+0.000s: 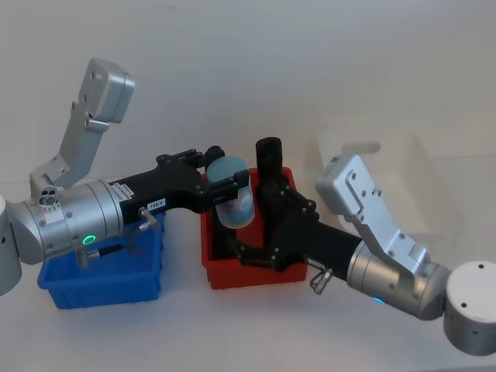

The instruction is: Pick the cotton swabs from the blue box and place them into the white box.

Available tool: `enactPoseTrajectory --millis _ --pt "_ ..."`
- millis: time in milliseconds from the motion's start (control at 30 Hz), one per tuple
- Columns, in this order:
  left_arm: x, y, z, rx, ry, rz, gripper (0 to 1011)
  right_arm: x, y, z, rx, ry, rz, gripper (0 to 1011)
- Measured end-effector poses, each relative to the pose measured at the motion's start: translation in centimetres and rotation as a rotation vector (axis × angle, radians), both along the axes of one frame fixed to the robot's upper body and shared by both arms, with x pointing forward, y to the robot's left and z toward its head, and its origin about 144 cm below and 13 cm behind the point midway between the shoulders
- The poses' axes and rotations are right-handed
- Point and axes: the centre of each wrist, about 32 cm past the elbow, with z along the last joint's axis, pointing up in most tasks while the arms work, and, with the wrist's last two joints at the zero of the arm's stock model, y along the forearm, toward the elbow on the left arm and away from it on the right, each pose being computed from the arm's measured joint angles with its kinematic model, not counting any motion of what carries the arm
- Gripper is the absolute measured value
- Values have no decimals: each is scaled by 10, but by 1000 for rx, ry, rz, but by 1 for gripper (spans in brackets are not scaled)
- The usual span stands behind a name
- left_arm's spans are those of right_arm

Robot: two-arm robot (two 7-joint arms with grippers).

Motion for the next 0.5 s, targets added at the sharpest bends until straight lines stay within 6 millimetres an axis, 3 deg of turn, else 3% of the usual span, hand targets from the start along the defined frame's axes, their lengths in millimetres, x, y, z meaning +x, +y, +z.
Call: enactPoseTrajectory --millis 500 --pt "0 0 0 0 0 0 669 19 13 0 16 10 -23 968"
